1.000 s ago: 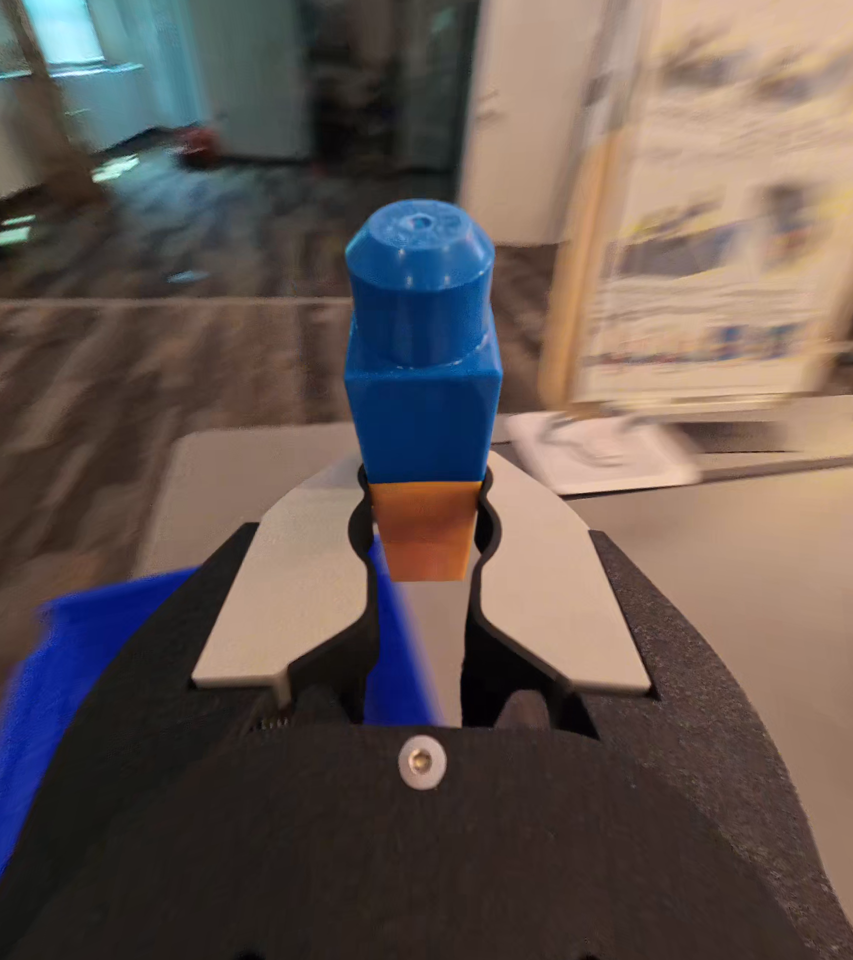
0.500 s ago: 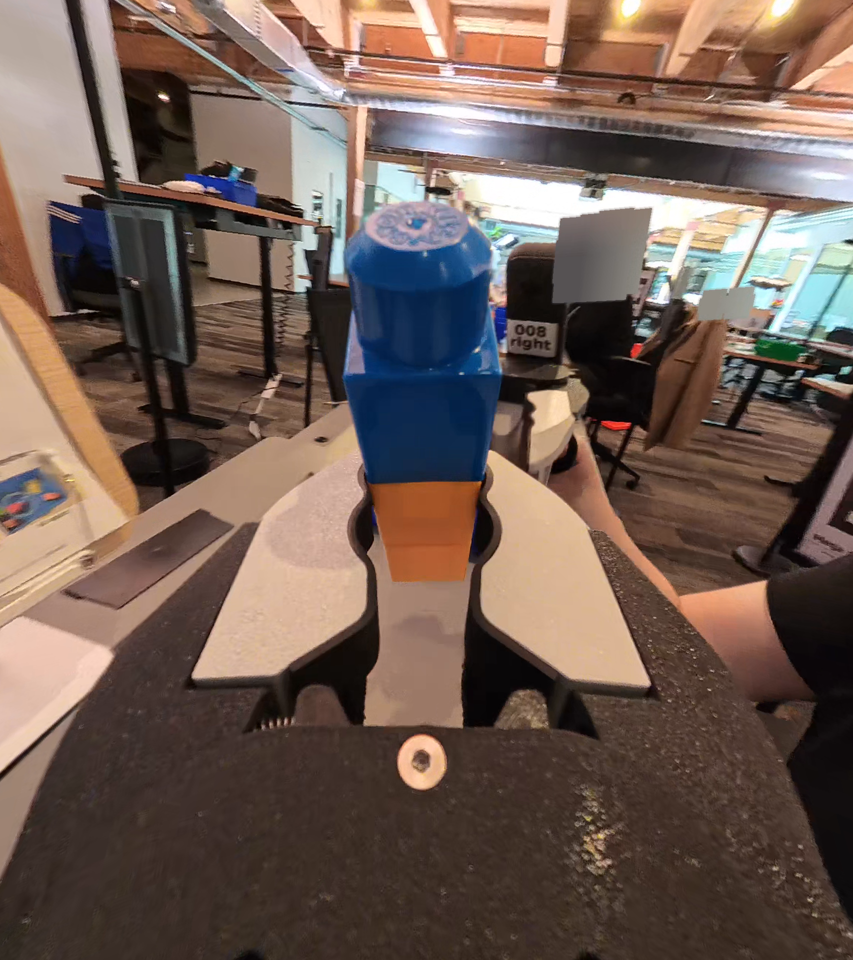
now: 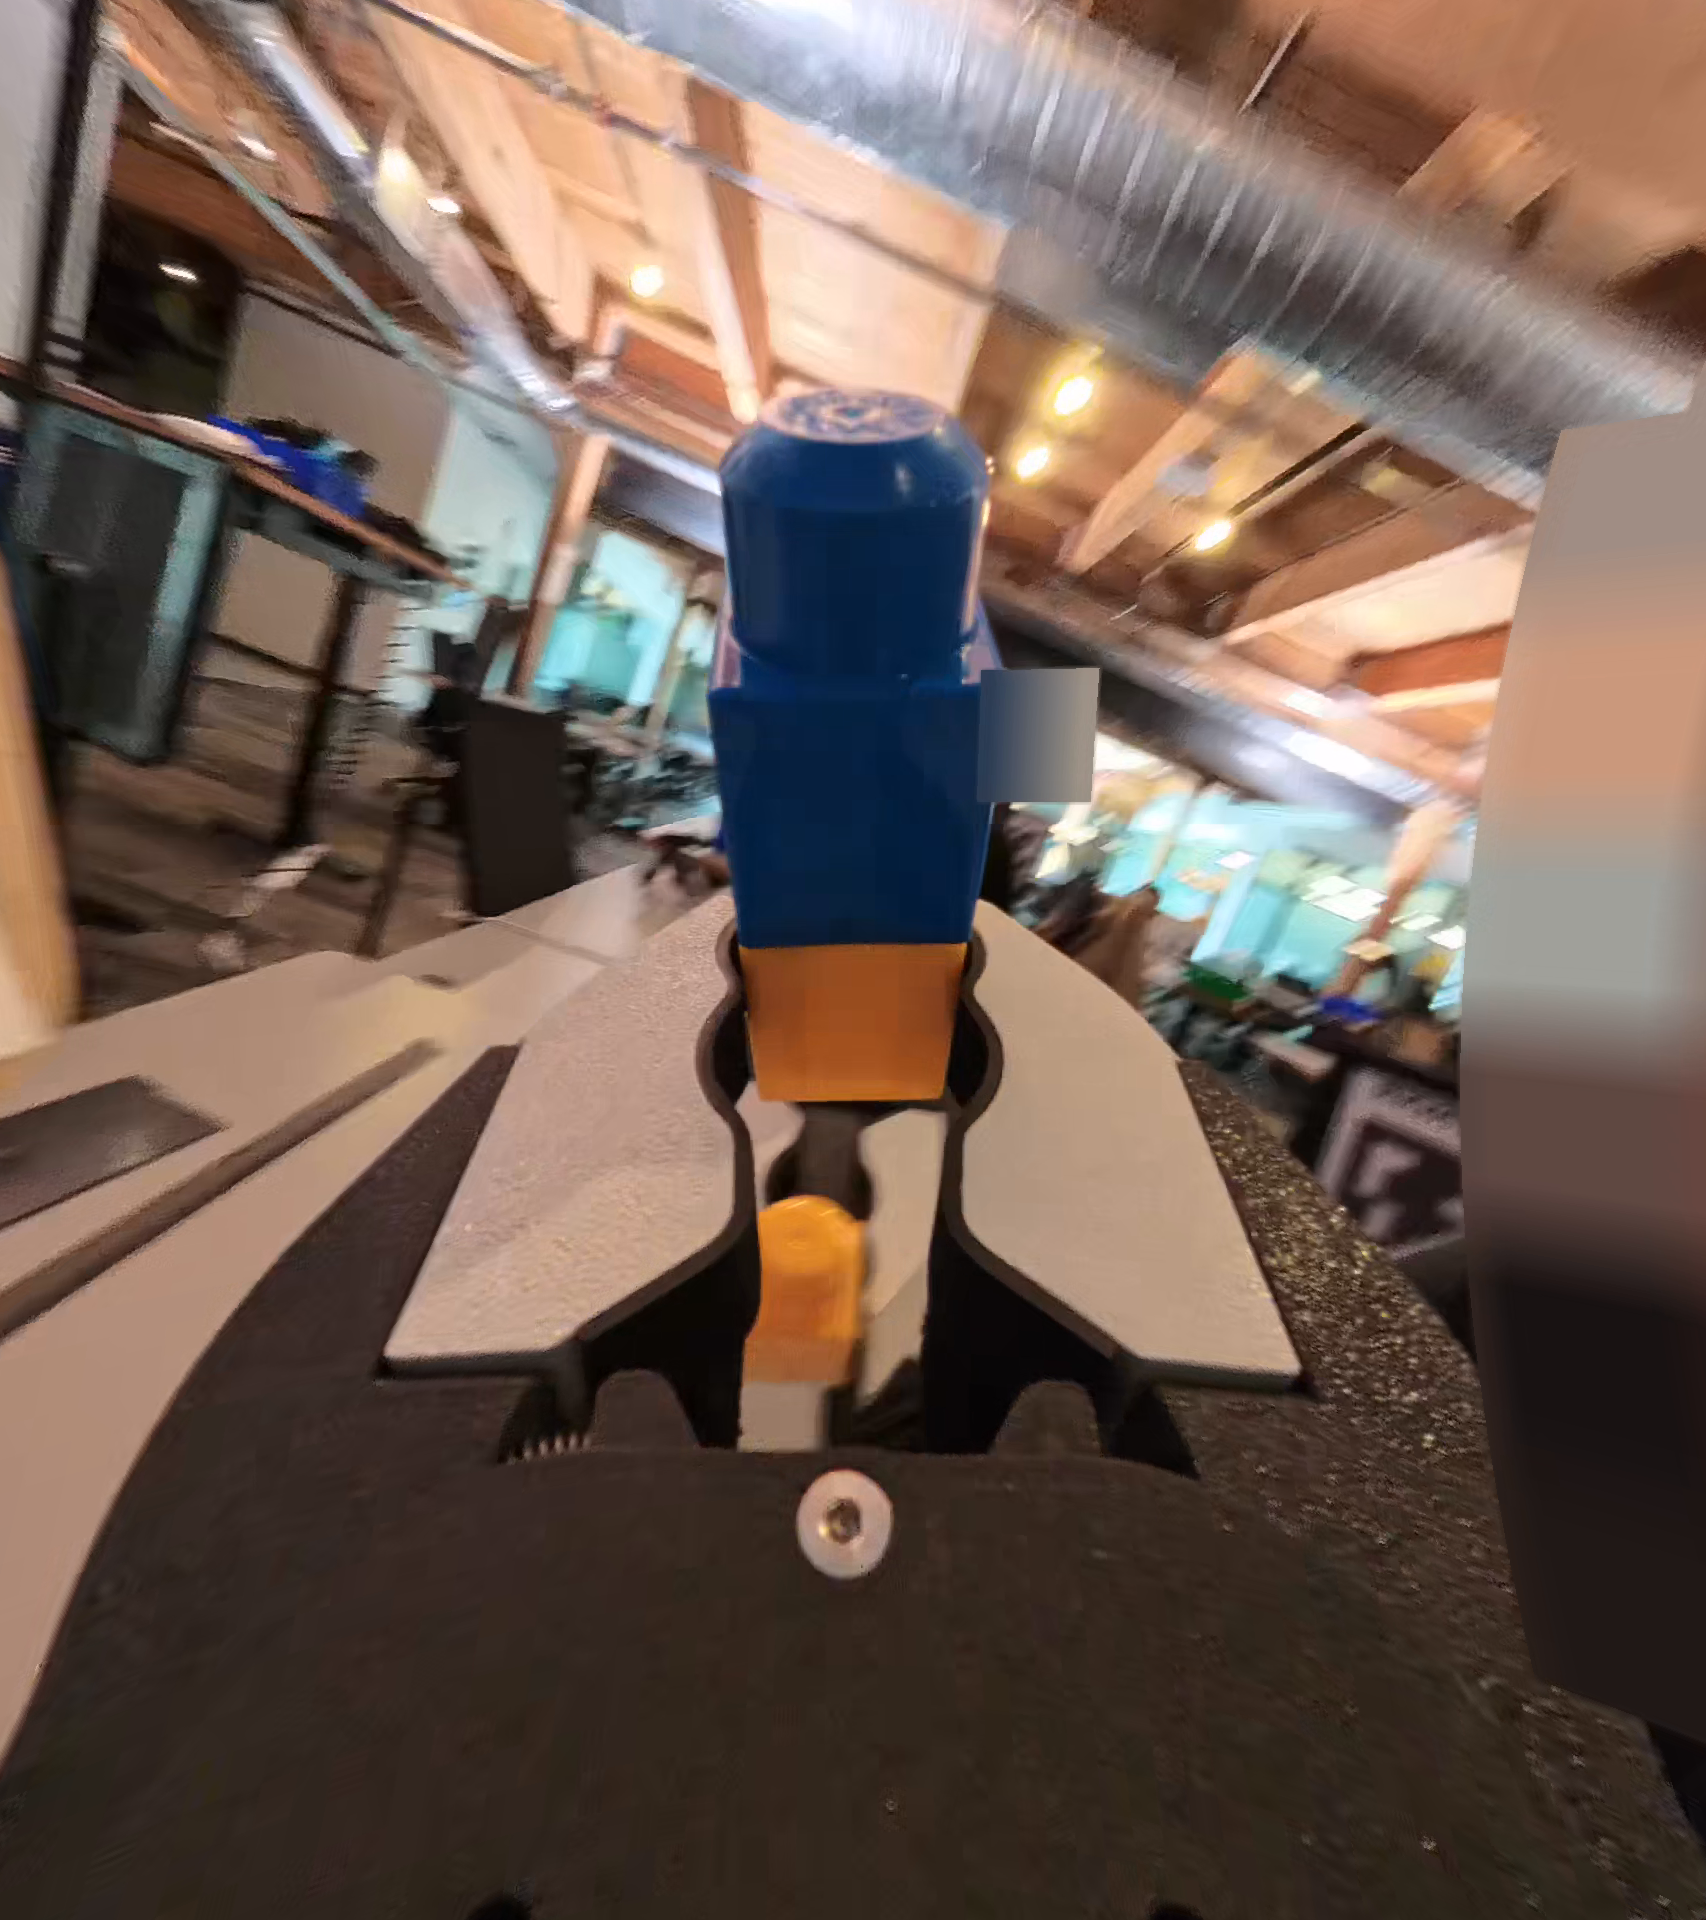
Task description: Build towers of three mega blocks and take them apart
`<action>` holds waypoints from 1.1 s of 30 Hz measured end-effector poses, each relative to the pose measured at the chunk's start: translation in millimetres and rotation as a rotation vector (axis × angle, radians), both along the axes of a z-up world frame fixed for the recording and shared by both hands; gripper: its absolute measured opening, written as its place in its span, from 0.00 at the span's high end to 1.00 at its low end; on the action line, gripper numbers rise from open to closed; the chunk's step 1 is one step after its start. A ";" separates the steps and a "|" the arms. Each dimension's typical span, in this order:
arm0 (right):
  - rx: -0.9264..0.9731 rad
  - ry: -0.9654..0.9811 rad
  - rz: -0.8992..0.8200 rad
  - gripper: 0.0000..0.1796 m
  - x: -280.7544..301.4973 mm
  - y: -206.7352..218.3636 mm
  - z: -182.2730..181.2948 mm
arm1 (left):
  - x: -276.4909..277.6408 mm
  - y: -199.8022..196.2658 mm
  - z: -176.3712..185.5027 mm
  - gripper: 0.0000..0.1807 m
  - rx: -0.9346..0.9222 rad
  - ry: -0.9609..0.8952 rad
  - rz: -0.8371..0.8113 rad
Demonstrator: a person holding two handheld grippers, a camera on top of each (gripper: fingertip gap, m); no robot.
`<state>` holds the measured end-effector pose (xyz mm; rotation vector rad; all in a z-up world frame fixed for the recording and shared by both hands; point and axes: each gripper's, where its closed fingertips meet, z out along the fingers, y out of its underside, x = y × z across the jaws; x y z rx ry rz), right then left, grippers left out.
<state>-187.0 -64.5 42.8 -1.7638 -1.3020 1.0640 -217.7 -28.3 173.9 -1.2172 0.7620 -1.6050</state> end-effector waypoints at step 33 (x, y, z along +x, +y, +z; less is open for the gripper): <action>0.246 0.181 -0.413 0.68 140.1 13.2 86.7 | 92.8 -45.4 -118.4 0.80 0.131 0.632 -0.183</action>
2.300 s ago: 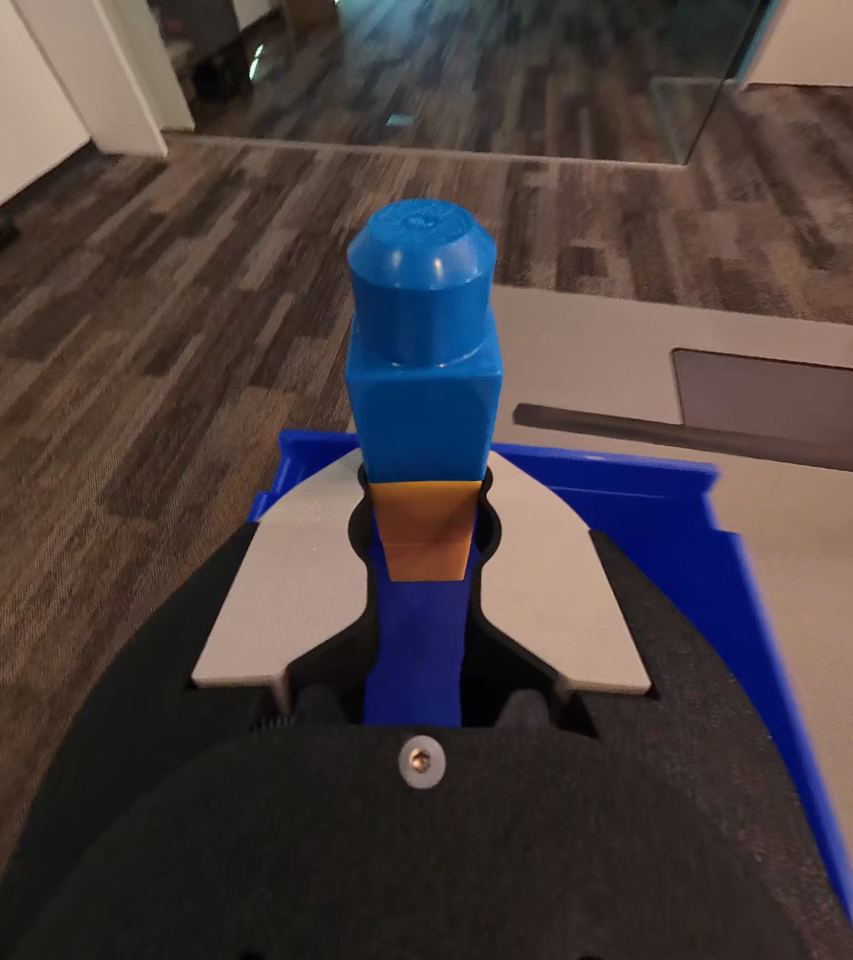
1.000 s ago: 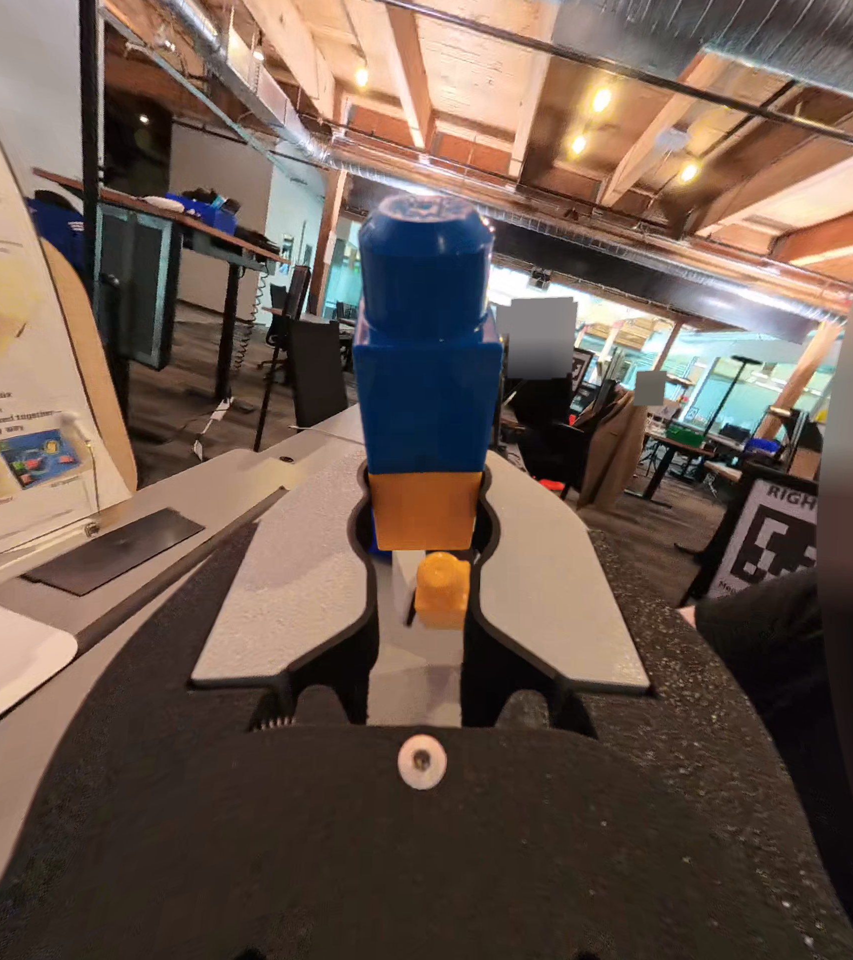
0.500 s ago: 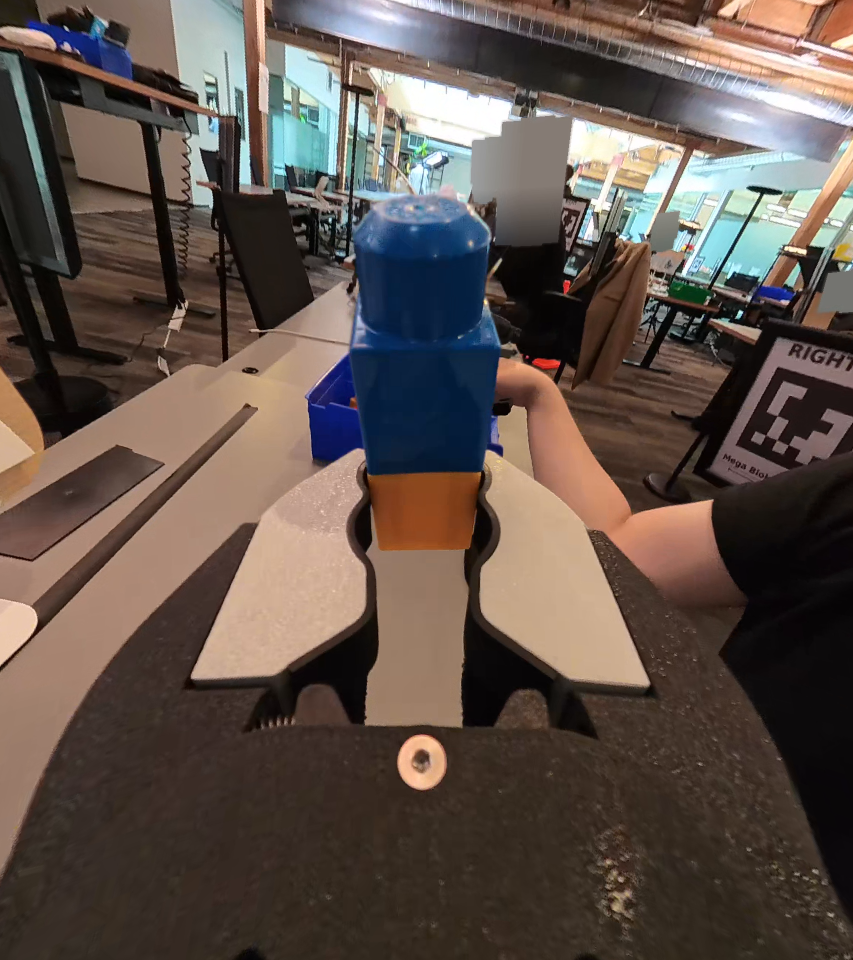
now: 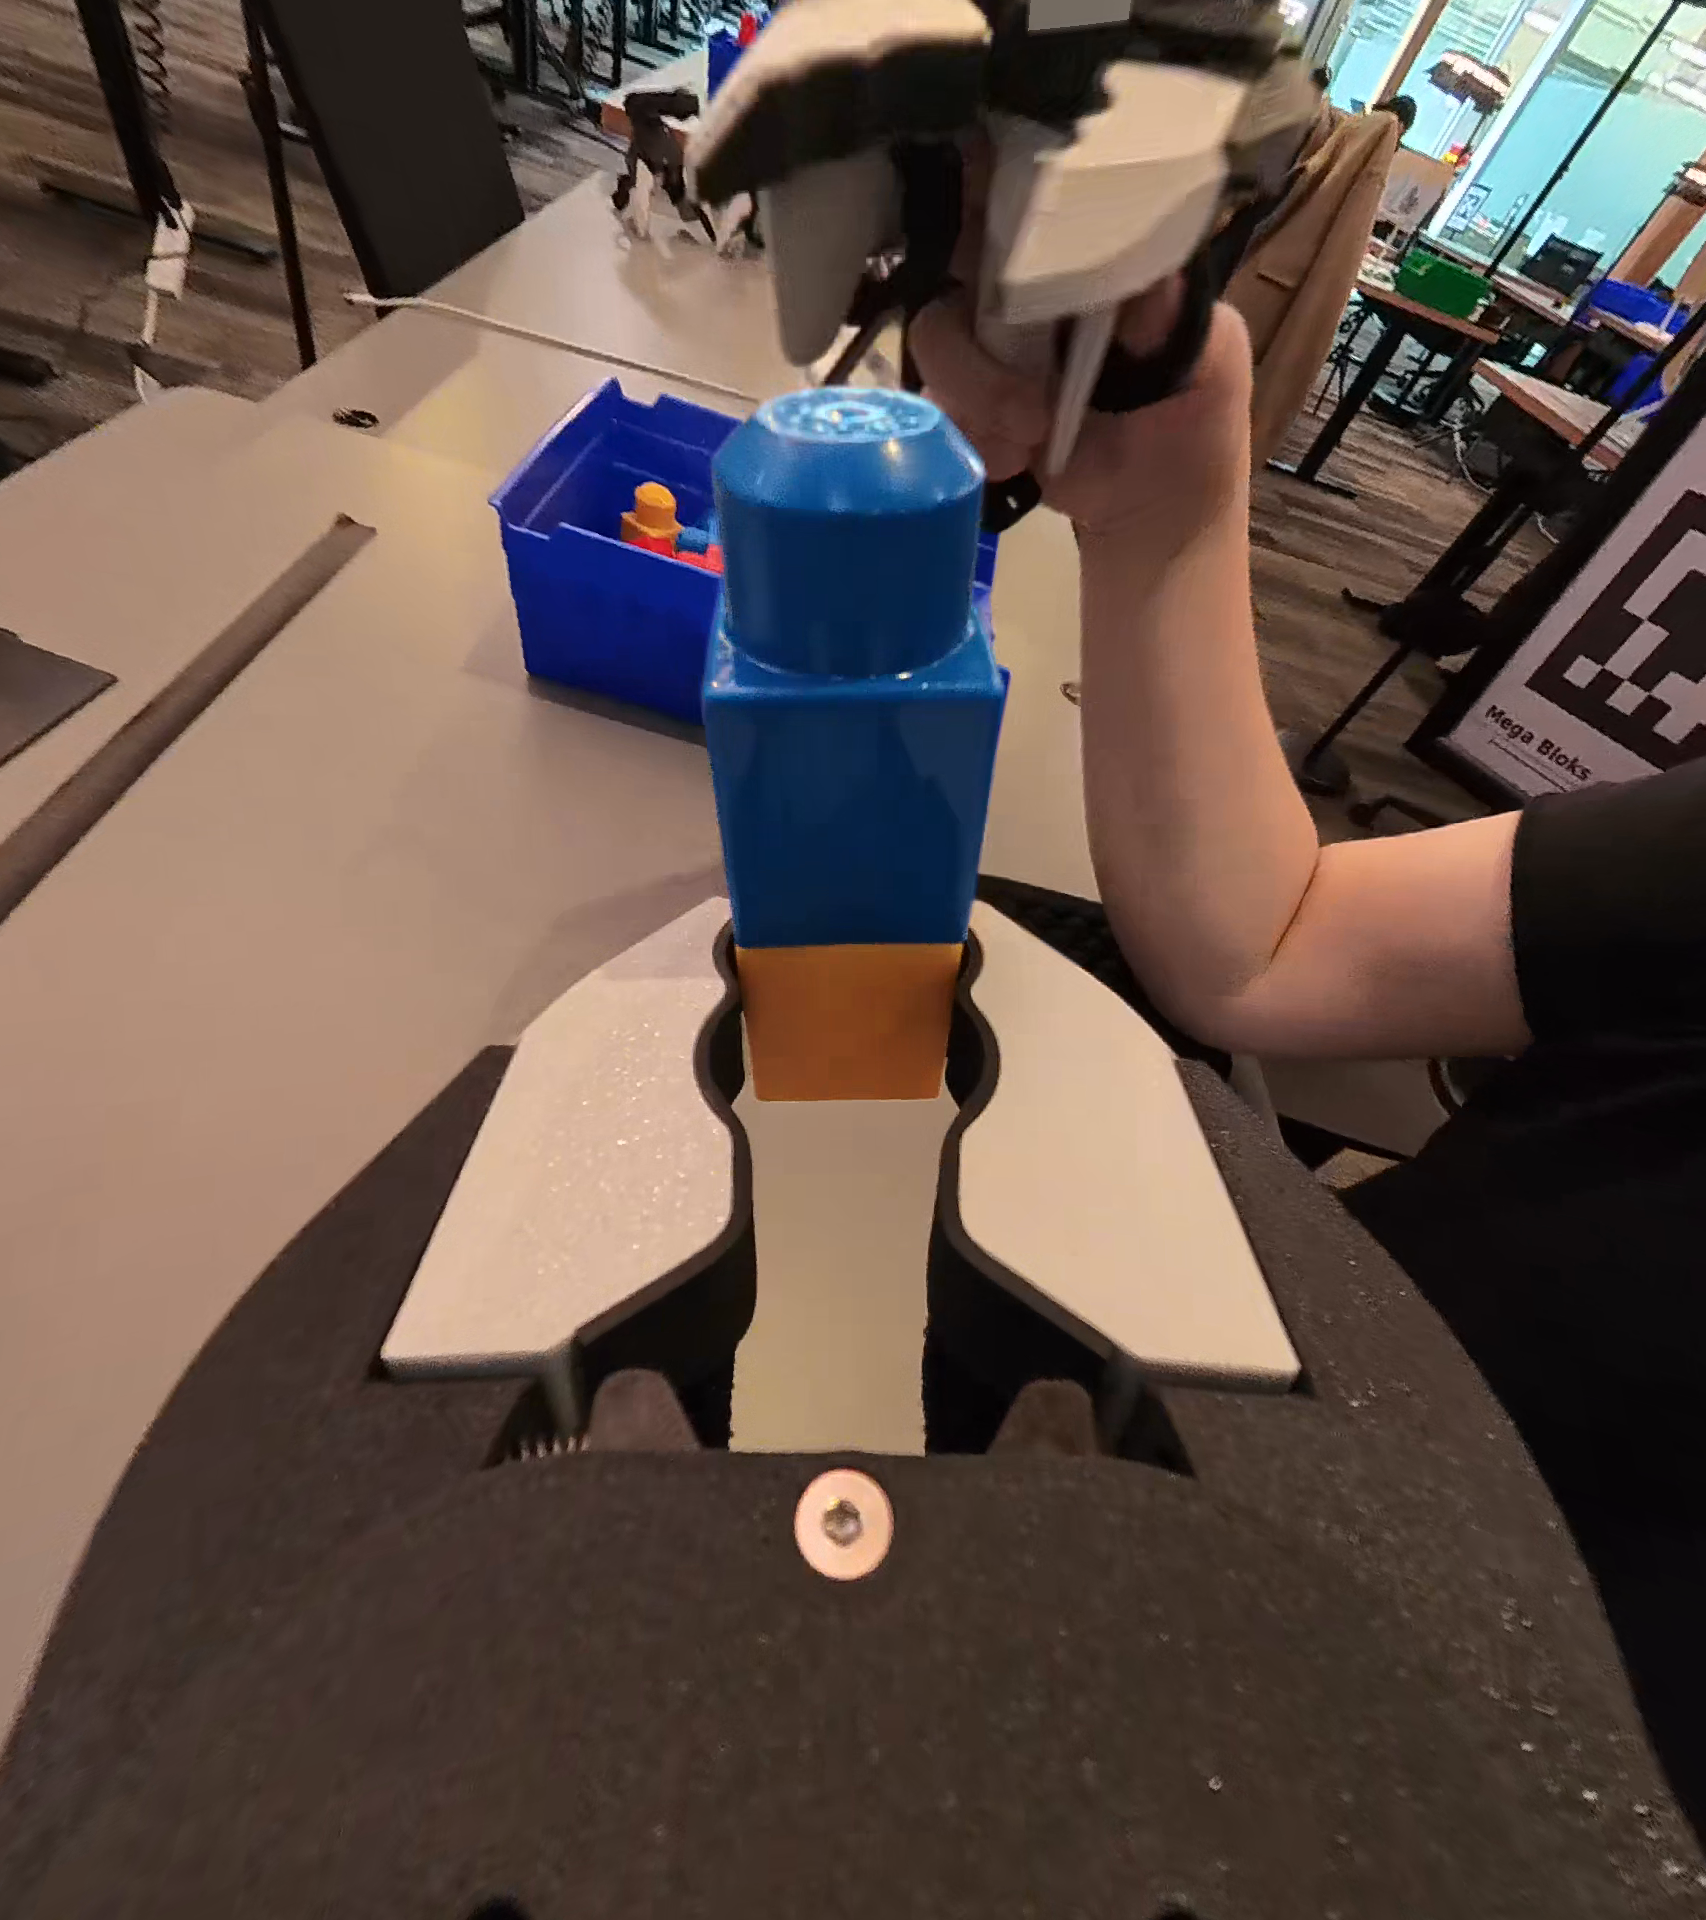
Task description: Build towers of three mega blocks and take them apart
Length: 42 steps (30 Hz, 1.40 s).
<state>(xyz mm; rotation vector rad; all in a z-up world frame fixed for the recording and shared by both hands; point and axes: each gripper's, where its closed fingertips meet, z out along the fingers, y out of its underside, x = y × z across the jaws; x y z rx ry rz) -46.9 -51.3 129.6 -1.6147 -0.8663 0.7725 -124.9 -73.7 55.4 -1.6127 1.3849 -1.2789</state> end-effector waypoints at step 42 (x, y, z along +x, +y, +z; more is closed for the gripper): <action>-0.644 -0.093 -1.150 0.73 334.9 -3.4 -178.0 | 3.8 -12.2 3.3 0.80 -0.077 -0.038 -0.091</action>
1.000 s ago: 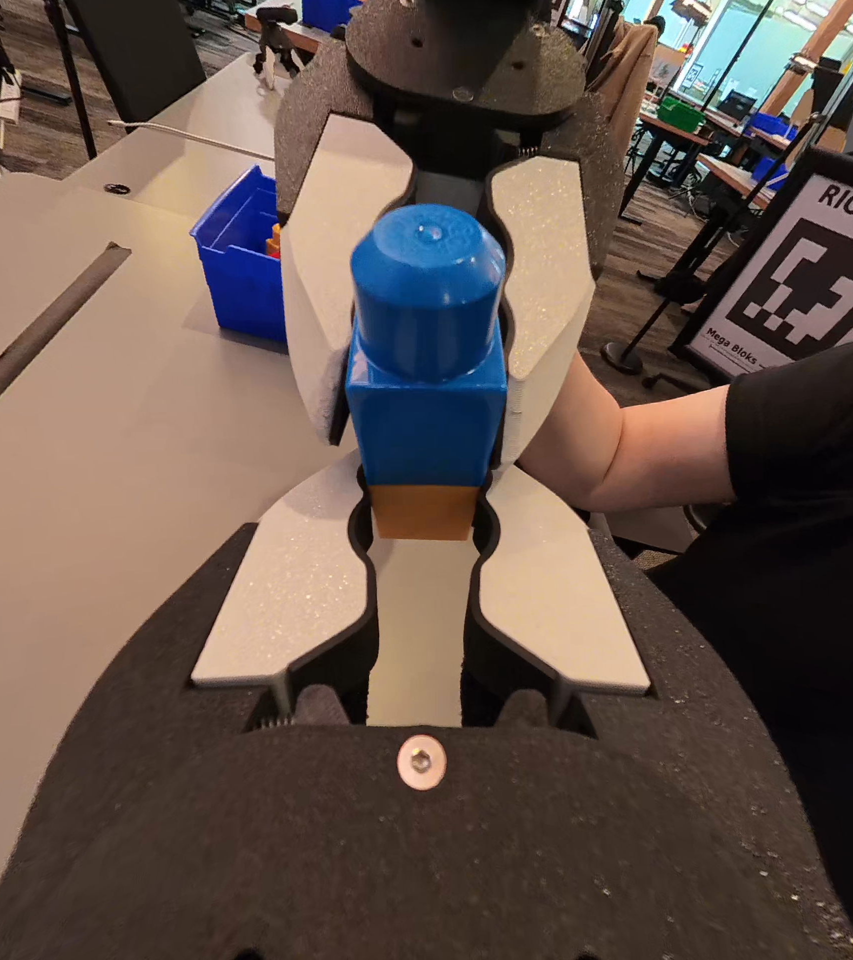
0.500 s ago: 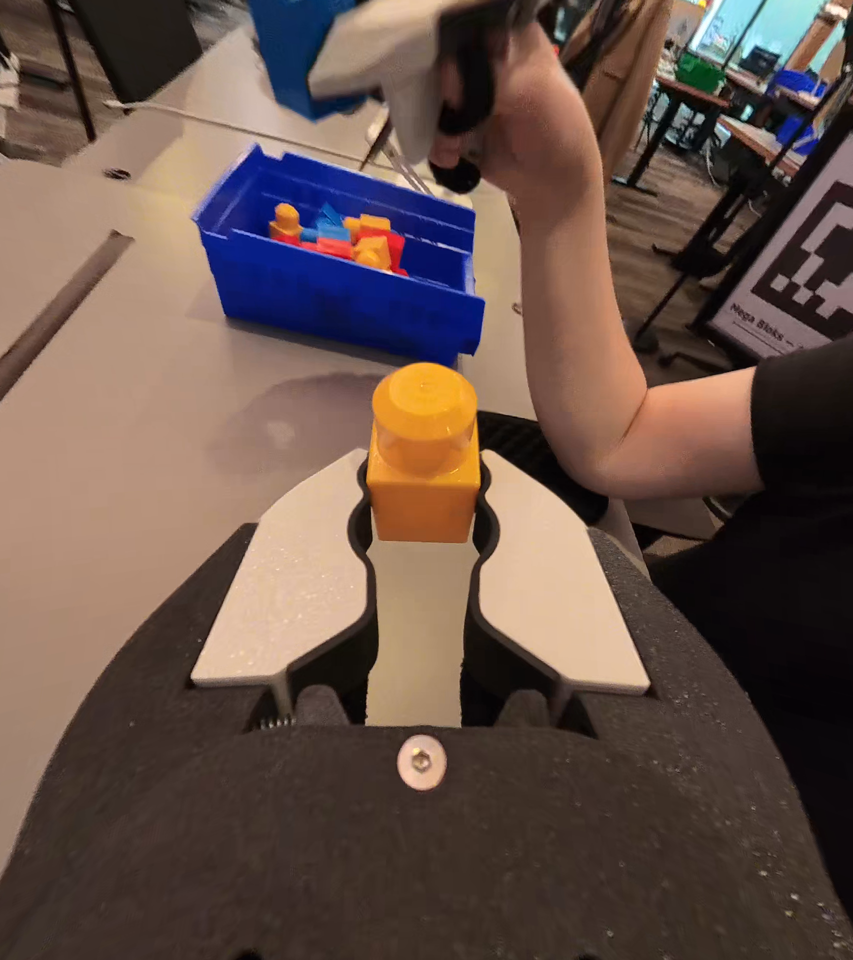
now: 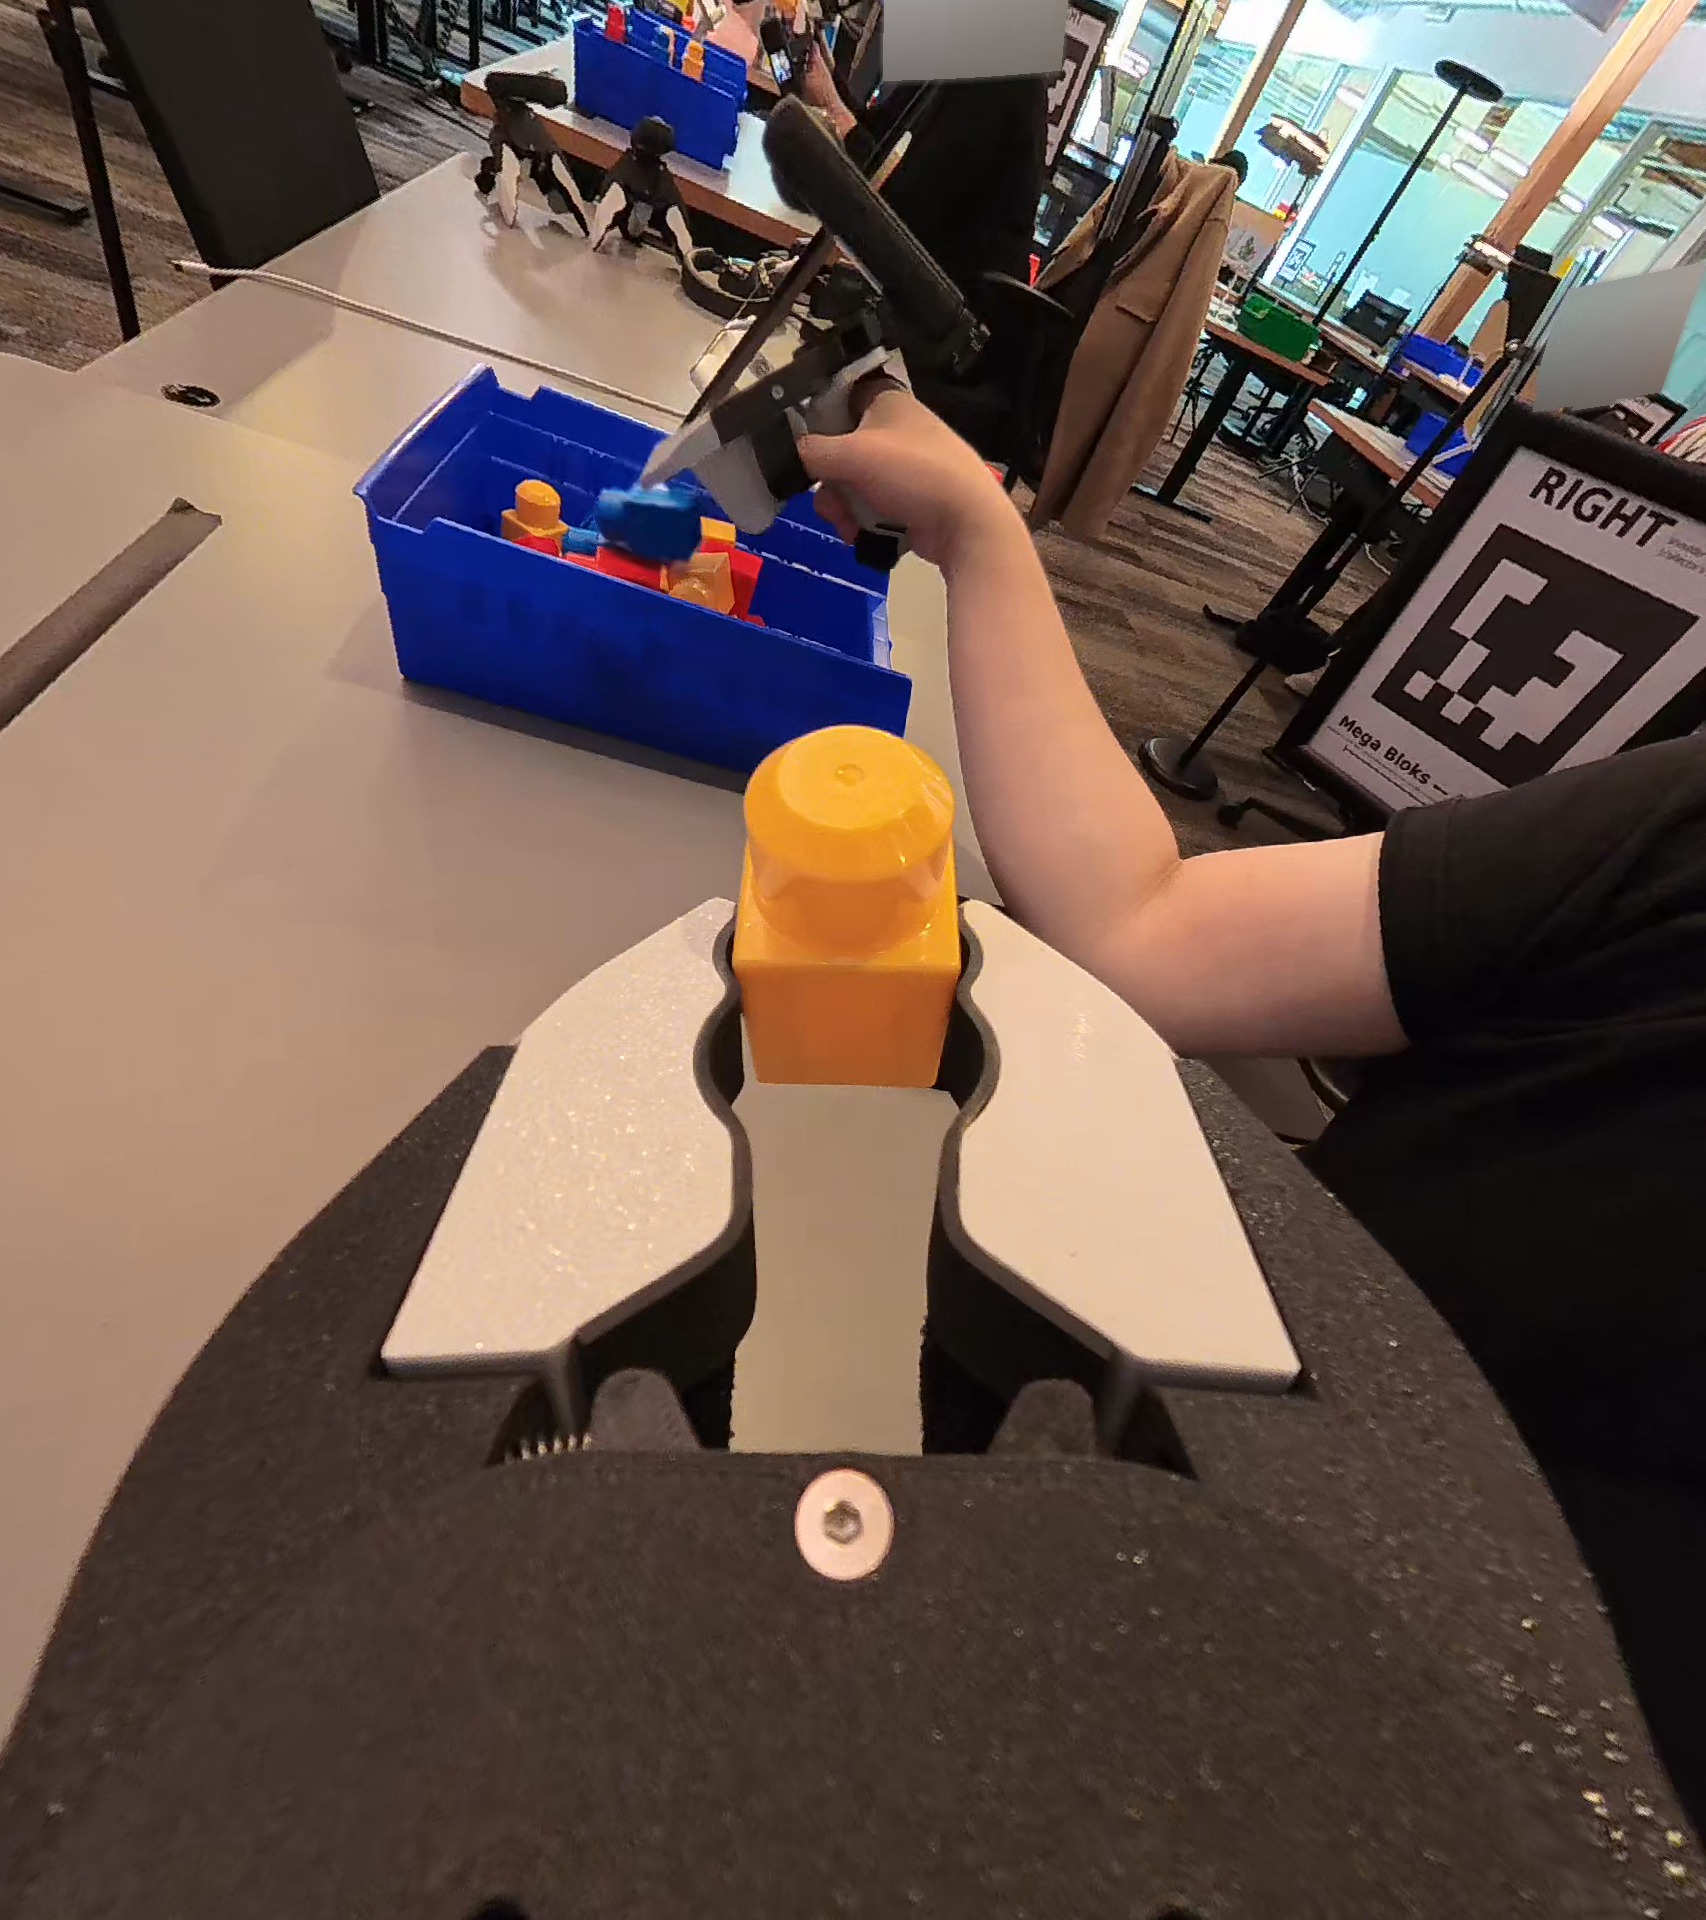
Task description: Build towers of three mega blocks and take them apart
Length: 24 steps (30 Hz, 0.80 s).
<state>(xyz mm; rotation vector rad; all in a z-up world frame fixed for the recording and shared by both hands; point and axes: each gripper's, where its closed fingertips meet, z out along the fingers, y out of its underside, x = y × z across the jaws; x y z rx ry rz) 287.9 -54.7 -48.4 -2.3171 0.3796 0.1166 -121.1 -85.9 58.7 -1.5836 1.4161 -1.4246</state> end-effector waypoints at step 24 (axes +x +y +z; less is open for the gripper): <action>0.447 0.385 1.385 0.78 -457.3 -0.9 143.8 | -7.7 10.7 17.6 0.80 0.041 -0.084 0.069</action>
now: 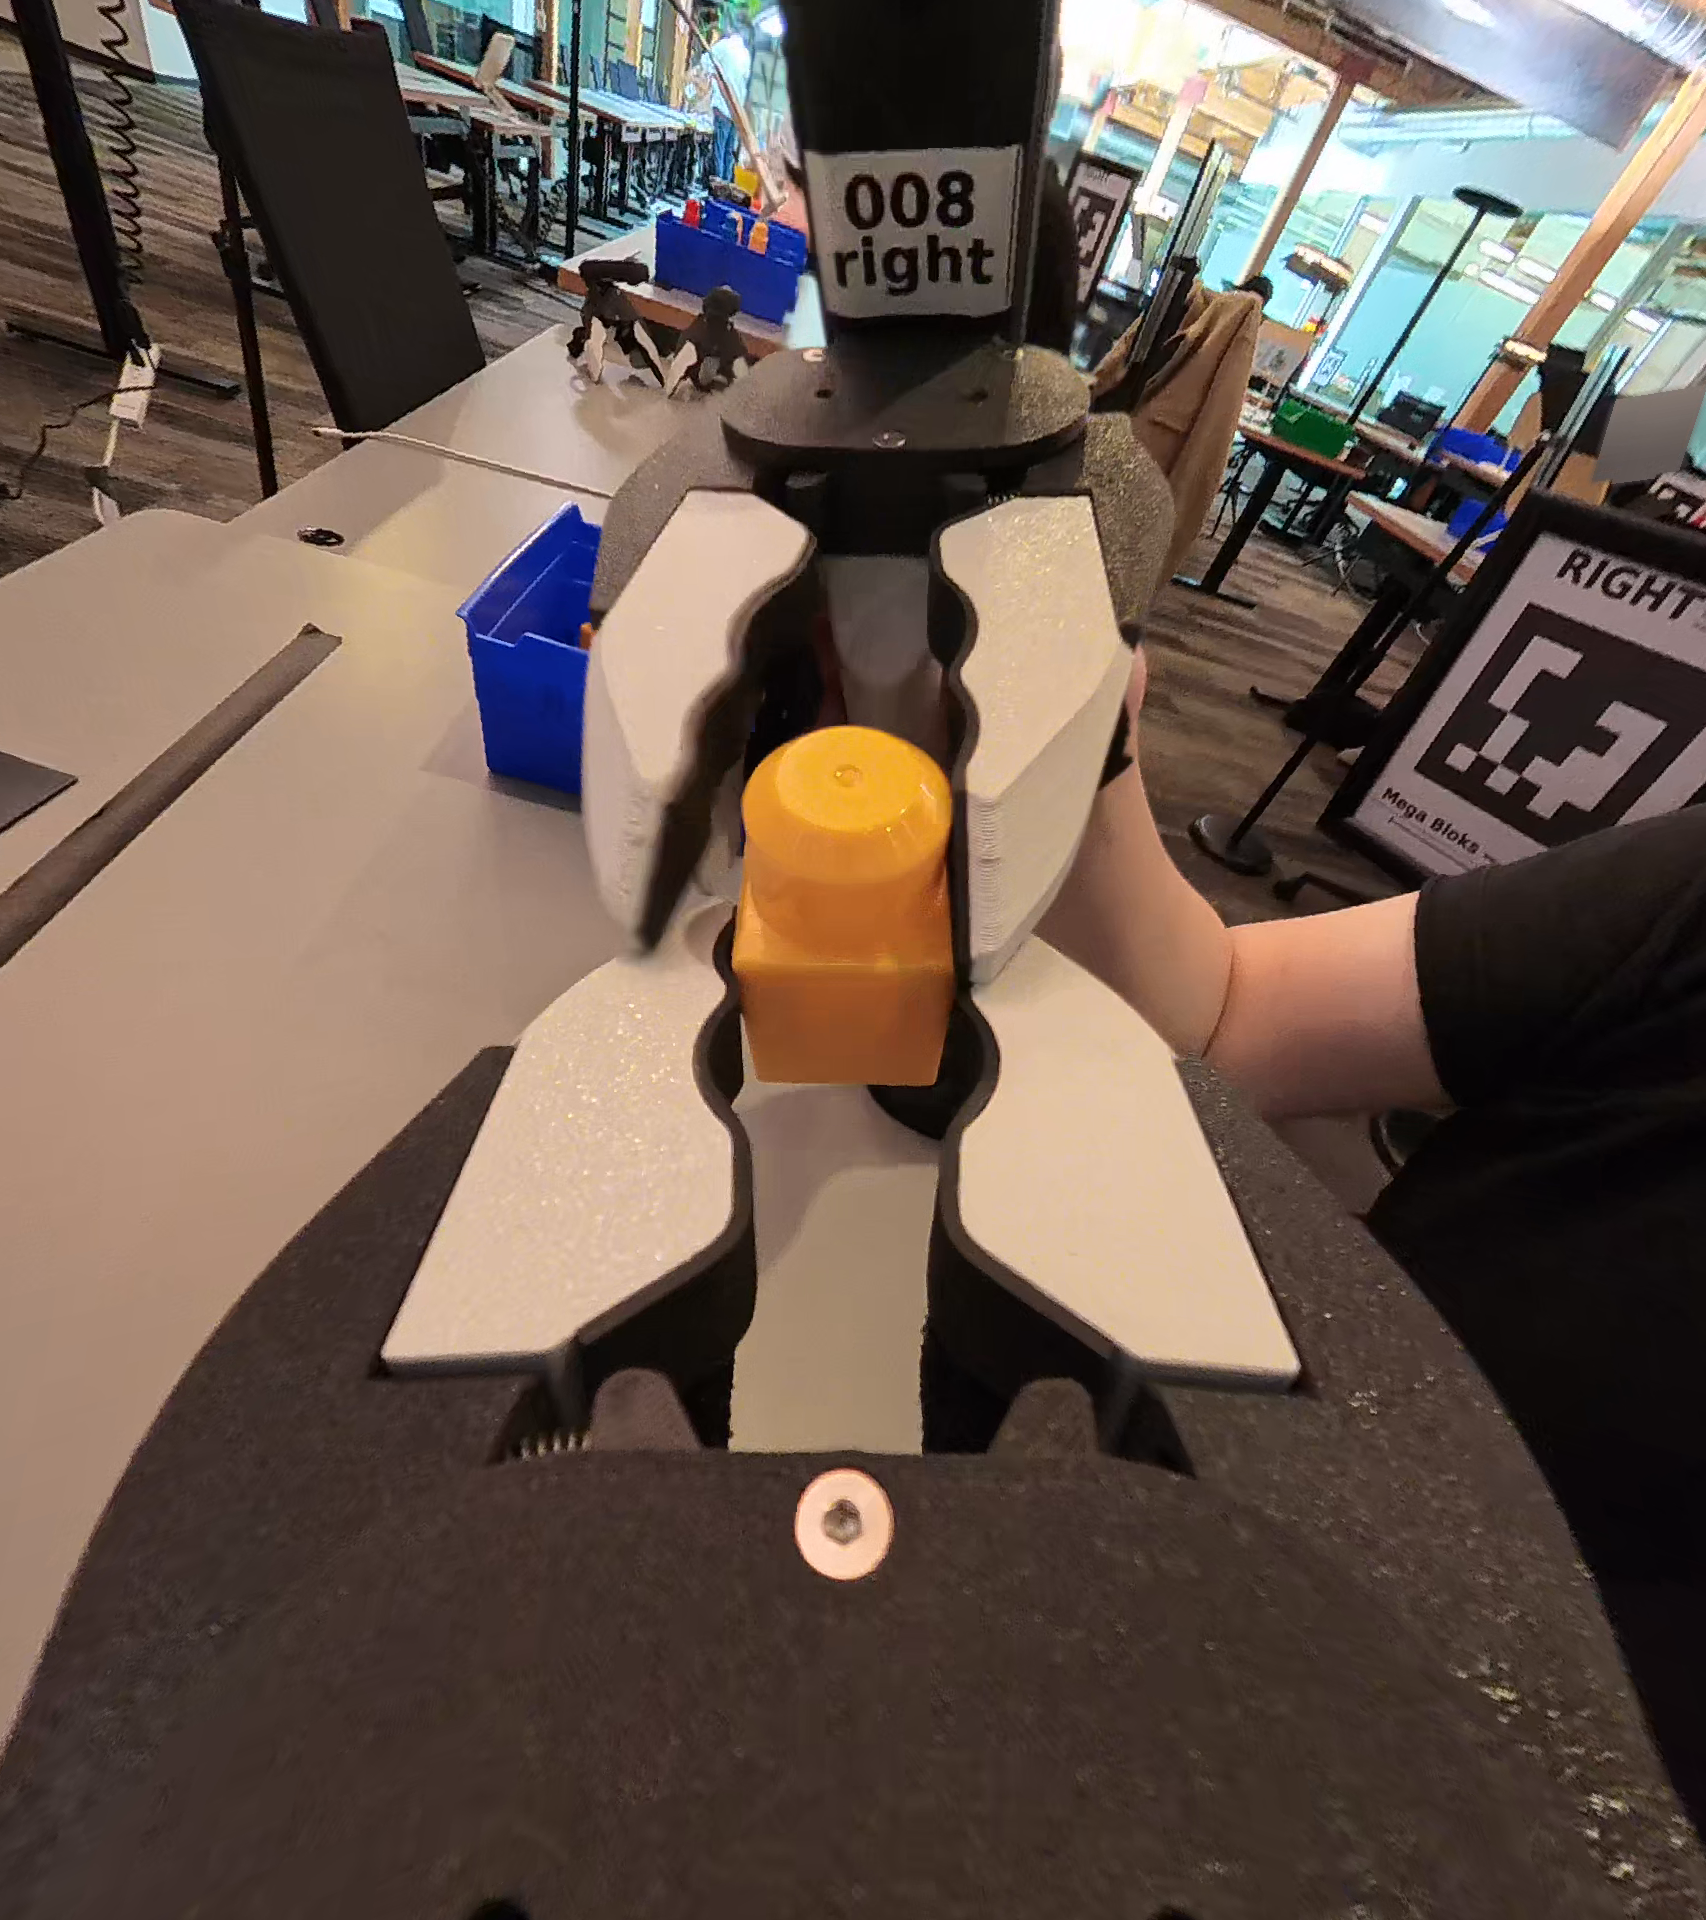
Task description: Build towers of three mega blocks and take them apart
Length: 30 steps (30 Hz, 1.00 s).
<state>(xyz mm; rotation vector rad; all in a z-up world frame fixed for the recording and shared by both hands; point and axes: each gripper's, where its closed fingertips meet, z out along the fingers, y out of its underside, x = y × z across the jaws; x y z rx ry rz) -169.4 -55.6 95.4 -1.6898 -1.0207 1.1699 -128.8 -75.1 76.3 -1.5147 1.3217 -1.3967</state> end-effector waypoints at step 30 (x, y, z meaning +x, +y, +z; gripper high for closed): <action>0.145 -0.066 -1.440 0.79 450.1 -46.6 8.8 | -108.1 27.1 57.0 0.68 0.025 0.023 0.401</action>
